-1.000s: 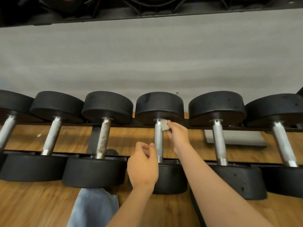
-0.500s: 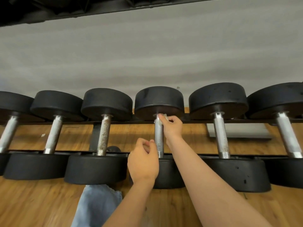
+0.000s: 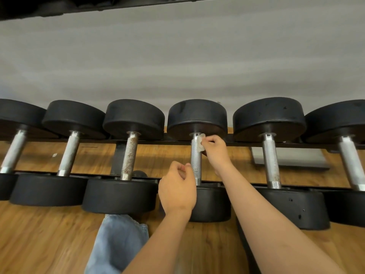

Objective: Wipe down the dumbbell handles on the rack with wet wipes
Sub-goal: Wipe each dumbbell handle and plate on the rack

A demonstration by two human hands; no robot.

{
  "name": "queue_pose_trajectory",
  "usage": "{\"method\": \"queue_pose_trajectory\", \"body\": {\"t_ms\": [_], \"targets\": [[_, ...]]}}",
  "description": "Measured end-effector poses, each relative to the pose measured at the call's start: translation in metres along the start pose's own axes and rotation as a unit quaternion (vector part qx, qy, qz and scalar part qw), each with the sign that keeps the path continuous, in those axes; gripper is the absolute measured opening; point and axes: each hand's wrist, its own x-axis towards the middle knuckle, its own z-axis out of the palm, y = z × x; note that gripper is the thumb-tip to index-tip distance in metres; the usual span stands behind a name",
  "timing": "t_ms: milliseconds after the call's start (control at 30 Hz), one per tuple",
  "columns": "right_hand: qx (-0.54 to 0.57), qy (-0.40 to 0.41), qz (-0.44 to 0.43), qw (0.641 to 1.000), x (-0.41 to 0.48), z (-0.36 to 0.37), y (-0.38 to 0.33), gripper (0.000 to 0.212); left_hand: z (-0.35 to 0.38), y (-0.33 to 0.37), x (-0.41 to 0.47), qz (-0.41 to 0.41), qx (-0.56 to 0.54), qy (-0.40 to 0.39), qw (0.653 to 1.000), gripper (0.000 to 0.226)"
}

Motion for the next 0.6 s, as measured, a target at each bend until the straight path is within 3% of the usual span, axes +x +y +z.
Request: {"method": "queue_pose_trajectory", "body": {"t_ms": [167,300,500,600], "targets": [[-0.081,-0.044,-0.034,0.995,-0.002,-0.017,-0.004,0.013,0.000,0.000,0.000,0.001,-0.007,0.001,1.000,0.026],[-0.129,-0.108,-0.035,0.985,-0.012,-0.028,0.001,0.013,-0.002,0.003,-0.001,-0.004,-0.011,0.055,0.998,0.019],[-0.240,-0.242,0.011,0.940,-0.033,-0.042,0.012,0.015,-0.006,0.007,-0.004,-0.032,-0.028,0.087,0.995,0.015],[-0.256,-0.259,0.026,0.931,-0.035,-0.042,0.011,0.017,-0.005,0.007,-0.003,-0.032,-0.032,0.084,0.995,0.014]]}}
